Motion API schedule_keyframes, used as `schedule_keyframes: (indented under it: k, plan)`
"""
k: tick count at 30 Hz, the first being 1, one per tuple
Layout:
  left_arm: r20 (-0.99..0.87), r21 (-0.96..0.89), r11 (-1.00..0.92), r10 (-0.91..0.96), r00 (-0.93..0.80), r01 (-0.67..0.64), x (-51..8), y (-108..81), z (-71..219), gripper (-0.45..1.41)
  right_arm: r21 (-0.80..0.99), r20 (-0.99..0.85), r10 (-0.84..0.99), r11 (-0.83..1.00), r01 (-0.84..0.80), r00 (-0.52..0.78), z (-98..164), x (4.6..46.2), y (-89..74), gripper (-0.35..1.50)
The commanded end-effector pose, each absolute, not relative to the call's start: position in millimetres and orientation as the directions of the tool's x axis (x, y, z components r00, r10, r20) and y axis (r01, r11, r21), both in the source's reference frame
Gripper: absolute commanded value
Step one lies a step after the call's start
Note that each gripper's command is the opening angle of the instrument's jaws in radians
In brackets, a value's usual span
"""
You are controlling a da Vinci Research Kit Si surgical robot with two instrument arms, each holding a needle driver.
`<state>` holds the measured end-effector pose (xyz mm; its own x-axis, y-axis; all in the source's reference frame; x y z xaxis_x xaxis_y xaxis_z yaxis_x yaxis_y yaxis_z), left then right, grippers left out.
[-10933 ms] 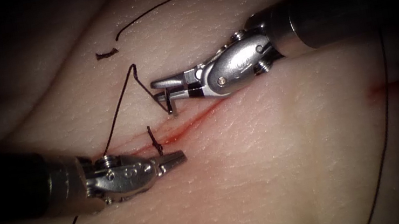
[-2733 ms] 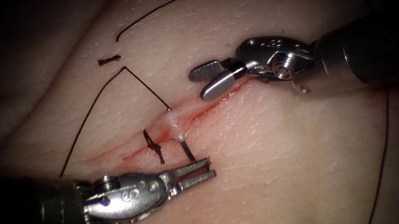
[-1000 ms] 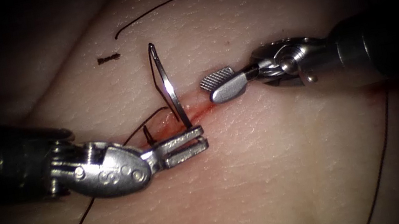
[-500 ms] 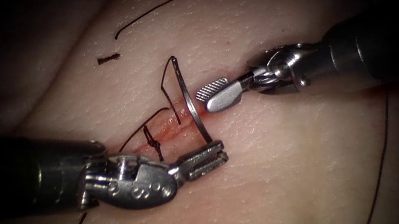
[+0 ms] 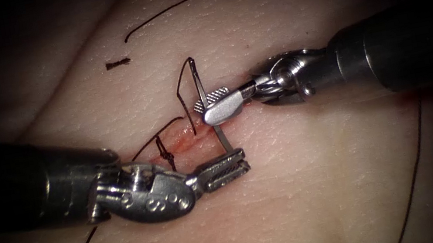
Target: Wound Closure
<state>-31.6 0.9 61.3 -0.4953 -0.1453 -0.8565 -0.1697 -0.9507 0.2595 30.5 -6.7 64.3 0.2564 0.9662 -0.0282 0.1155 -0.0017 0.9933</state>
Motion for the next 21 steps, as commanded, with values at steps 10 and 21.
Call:
schedule_keyframes:
  k: [10, 21]
  plan:
    - [-0.857, 0.256, -0.952, -0.143, -0.495, -0.167, -32.4, 0.4, 61.8, -0.45, 0.992, -0.022, 0.965, -0.012, 0.127, 0.260, 64.6, 32.0, -6.9, 1.13]
    - [-0.858, 0.255, -0.952, -0.143, -0.493, -0.167, -32.4, 0.3, 61.6, -0.45, 0.994, -0.026, 0.970, -0.002, 0.113, 0.244, 64.9, 31.7, -6.5, -0.35]
